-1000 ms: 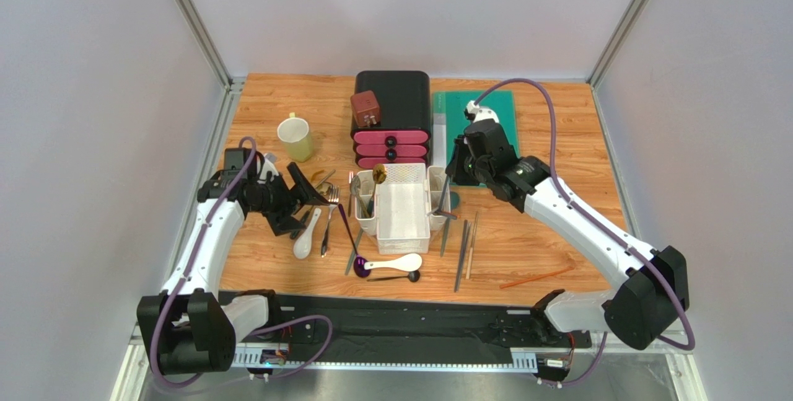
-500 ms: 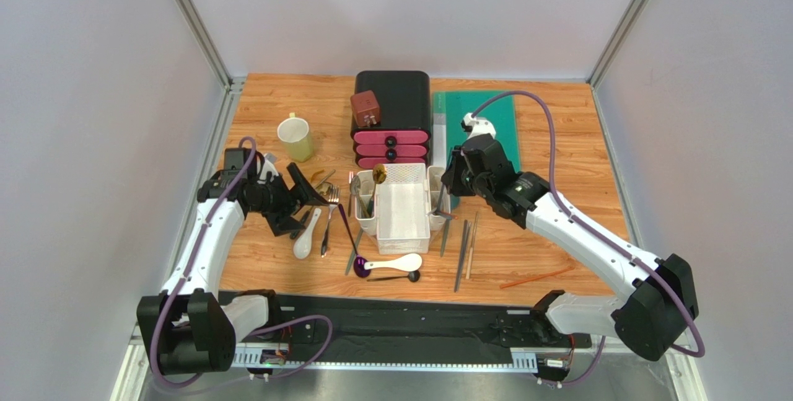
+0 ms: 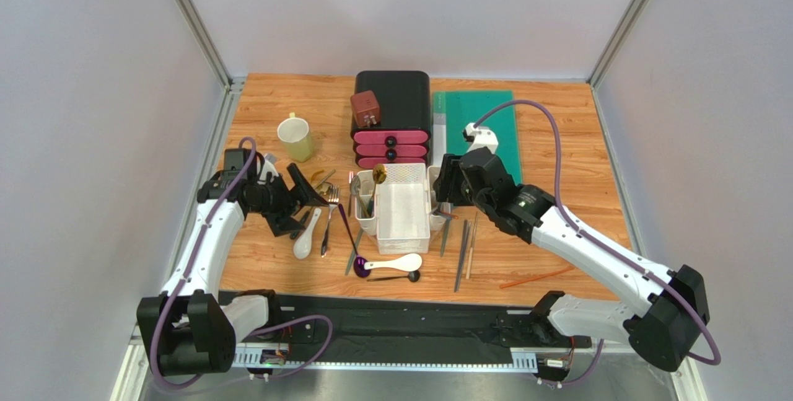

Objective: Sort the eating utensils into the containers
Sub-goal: Place the chopstick in the storage box, then pick up the chopstick from the center of the board.

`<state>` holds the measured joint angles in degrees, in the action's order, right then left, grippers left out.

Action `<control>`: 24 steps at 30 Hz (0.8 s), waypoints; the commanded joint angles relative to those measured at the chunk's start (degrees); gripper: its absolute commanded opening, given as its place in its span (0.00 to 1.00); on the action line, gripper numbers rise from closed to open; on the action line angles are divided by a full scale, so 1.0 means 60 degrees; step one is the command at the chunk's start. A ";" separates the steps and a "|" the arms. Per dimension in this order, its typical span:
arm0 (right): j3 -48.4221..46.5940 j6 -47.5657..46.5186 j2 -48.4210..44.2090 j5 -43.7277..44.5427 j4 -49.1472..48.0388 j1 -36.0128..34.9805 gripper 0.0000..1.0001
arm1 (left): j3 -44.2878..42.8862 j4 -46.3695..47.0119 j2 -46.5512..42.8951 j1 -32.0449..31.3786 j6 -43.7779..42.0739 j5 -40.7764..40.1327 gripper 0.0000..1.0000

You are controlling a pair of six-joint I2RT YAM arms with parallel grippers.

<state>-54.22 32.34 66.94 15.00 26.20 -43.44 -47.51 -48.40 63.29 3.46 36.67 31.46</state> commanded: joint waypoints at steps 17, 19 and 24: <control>-0.0018 0.3648 -0.1196 -0.1324 0.6781 0.5303 0.55 | 0.0315 0.0347 -0.0250 -0.0021 -0.0179 0.0234 0.96; 0.0100 0.3823 -0.1152 -0.2074 0.6913 0.6124 0.55 | 0.0475 0.0523 -0.0250 -0.0021 -0.0120 0.0337 0.96; -0.0104 0.3766 -0.0566 -0.2193 0.7921 0.7062 0.56 | 0.0783 0.0888 -0.0250 -0.0006 0.0041 0.0557 0.96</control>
<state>-53.30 53.32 61.63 7.03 67.44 -4.19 -43.99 -45.95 62.65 3.46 36.71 32.93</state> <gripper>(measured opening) 0.553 0.956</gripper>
